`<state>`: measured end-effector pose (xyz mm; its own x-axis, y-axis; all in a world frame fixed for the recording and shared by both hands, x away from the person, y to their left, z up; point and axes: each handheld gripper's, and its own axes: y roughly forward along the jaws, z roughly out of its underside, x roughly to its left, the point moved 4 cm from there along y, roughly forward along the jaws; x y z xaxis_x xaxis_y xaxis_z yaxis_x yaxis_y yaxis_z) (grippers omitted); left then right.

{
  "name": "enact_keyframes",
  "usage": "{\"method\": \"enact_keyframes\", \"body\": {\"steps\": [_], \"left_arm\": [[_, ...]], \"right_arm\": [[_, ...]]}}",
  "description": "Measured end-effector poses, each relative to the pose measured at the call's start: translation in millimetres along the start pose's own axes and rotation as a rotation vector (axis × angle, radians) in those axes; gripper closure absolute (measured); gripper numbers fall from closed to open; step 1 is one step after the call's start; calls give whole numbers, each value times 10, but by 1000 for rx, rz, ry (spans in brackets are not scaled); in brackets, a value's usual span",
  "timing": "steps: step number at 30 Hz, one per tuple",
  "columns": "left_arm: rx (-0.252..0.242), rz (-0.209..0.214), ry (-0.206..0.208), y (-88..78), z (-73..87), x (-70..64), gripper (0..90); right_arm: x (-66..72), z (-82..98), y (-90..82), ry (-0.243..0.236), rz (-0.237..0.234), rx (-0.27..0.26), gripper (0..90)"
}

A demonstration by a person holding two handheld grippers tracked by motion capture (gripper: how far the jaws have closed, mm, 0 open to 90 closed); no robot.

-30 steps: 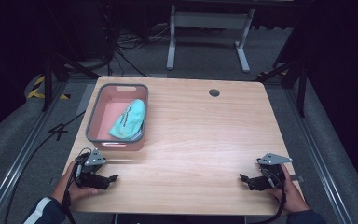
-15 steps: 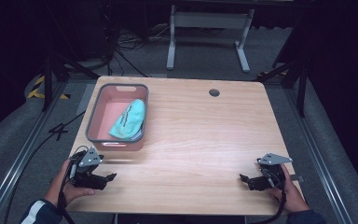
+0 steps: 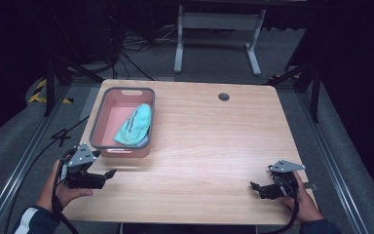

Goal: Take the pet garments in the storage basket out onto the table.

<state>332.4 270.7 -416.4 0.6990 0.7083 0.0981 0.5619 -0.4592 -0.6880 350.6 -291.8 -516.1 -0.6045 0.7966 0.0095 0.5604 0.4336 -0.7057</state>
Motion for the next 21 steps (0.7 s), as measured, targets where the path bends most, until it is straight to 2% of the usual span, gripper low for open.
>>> {"method": "enact_keyframes", "body": {"steps": [5,7,9,12,21], "left_arm": [[-10,-23,23,-88,-182,30,184],[-14,-24,24,-86,-302,47,184],[-8,-41,46,-71,-380,91,181],[-3,-39,23,-21,-477,168,181],[38,-57,23,154,-656,360,169]], "right_arm": [[0,1,0,-1,1,0,4],[0,2,-1,0,1,-1,4],[0,3,-2,-1,1,-1,4],[-1,3,-2,-1,1,-1,4],[-1,3,-2,-1,1,-1,4]]}}
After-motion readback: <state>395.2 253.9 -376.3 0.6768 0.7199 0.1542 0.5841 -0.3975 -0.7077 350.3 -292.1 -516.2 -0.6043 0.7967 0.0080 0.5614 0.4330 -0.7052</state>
